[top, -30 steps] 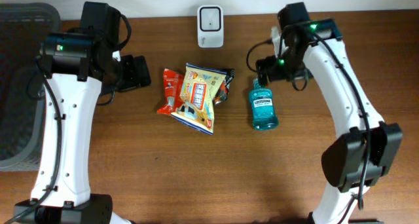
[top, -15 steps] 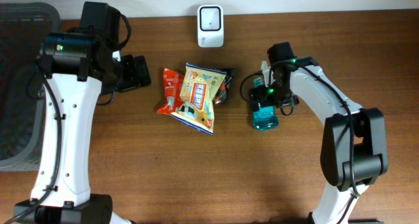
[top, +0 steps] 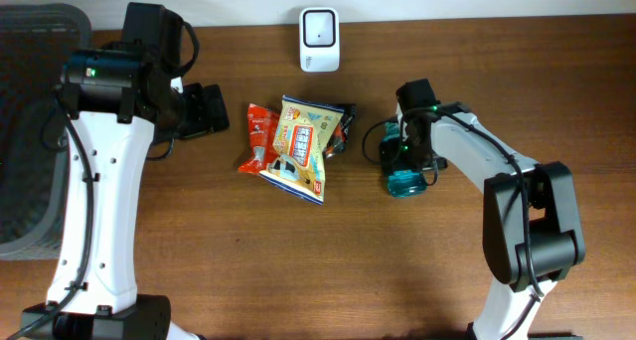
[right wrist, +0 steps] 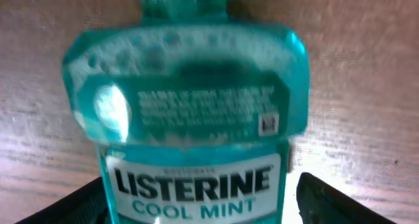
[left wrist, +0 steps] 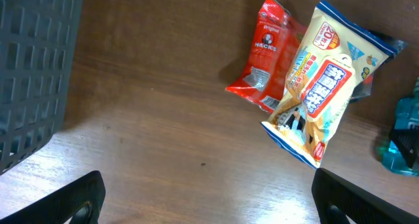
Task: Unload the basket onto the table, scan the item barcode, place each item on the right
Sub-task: 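Grasp the teal Listerine bottle with the right gripper and lift it, then hold the Listerine bottle label-side in front of the white scanner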
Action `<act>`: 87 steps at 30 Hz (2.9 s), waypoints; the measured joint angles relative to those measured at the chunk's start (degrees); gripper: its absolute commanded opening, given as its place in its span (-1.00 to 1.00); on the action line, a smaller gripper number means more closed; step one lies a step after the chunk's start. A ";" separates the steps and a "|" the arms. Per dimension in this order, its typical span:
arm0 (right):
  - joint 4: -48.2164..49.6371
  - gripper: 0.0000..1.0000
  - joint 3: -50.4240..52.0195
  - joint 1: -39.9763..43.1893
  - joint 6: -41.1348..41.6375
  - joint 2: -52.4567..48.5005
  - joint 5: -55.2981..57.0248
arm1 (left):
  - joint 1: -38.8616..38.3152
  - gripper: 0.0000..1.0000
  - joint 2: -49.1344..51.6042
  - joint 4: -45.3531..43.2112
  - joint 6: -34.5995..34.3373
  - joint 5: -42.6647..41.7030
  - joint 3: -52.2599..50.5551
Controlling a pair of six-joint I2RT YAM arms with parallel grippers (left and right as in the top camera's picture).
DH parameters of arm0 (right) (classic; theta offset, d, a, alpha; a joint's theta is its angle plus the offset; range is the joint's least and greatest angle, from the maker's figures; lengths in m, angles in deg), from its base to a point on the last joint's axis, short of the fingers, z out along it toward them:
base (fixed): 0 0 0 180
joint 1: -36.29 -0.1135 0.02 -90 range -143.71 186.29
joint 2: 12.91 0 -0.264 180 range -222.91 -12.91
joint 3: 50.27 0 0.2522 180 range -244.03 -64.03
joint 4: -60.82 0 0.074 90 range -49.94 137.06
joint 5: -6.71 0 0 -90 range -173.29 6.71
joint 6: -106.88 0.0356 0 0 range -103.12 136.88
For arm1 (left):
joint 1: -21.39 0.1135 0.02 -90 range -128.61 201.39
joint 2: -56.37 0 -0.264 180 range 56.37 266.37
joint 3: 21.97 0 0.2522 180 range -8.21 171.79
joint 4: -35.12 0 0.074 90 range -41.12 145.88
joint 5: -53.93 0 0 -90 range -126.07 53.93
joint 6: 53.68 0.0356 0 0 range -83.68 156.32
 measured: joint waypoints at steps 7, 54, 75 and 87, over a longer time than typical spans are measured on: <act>2.82 0.71 0.00 -4.98 -0.52 -1.68 4.63 | 0.00 0.98 0.00 -0.02 0.02 0.00 0.00; 50.36 0.32 -30.75 -12.50 8.33 -22.62 12.17 | 0.00 0.98 0.00 -0.04 0.00 0.02 0.00; 49.33 0.20 -35.15 -10.19 9.38 -26.18 12.98 | 0.00 0.98 0.00 0.00 0.02 0.00 0.00; 41.35 0.19 -42.40 -8.90 32.00 -27.28 8.90 | 0.00 0.98 0.00 0.00 0.00 0.00 0.00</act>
